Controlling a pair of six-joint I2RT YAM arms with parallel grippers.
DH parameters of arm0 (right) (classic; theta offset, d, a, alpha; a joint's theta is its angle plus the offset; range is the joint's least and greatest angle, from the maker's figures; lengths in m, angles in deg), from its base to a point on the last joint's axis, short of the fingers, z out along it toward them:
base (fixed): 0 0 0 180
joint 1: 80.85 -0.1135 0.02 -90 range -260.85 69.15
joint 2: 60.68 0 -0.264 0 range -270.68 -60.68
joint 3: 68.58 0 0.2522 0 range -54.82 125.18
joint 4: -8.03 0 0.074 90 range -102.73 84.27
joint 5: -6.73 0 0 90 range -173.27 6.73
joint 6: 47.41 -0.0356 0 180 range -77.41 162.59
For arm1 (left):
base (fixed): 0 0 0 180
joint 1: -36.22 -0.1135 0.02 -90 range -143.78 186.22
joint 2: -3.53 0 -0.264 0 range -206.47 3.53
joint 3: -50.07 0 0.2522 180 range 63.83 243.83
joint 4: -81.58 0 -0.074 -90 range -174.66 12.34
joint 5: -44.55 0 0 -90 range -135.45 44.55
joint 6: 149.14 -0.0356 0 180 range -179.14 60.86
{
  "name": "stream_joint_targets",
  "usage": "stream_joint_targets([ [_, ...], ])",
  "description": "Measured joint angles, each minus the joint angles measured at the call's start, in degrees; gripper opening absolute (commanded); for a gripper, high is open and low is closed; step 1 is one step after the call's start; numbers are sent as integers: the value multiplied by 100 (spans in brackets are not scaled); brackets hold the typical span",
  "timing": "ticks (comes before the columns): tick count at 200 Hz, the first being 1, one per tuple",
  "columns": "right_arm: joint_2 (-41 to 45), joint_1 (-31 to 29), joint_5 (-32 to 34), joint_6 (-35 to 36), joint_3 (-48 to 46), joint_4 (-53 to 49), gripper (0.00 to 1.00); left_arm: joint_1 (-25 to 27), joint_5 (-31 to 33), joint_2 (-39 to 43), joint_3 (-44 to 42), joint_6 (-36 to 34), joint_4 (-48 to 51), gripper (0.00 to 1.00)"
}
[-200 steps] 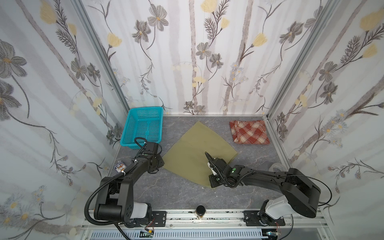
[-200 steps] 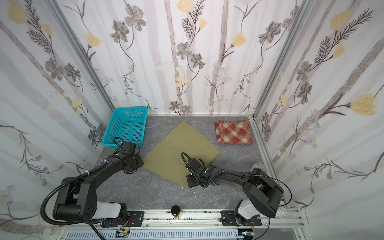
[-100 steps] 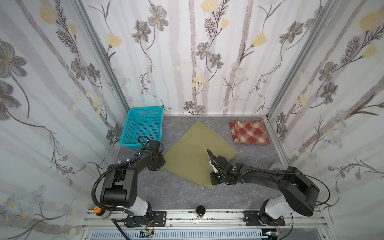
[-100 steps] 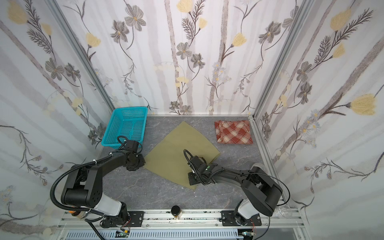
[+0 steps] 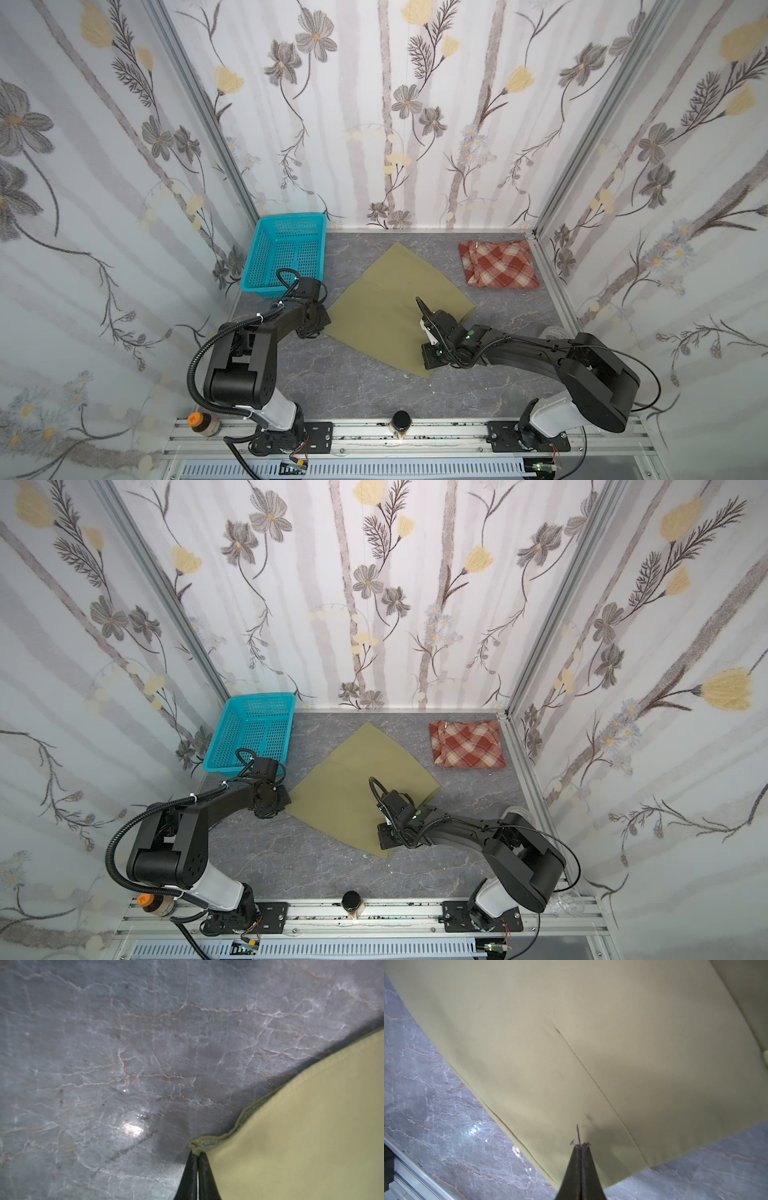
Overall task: Fold and stack the skirts
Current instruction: 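Drag the skirt's near corner with the right gripper toward the left gripper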
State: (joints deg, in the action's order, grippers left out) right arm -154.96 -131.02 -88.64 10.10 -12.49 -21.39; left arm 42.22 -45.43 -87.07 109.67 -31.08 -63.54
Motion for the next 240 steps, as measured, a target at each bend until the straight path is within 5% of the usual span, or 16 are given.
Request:
stream_joint_targets([
  [36,223,-376,437,157,4,-247,22,0,-2,144,0,-76,63,0],
  [94,413,-793,1064,319,212,-688,31,0,-26,540,2,-105,160,0],
  [158,-13,-1377,1545,459,411,-1014,37,0,-24,643,118,-155,291,0],
  [240,-332,-1517,1602,671,415,-881,34,0,-24,669,203,-260,365,0],
])
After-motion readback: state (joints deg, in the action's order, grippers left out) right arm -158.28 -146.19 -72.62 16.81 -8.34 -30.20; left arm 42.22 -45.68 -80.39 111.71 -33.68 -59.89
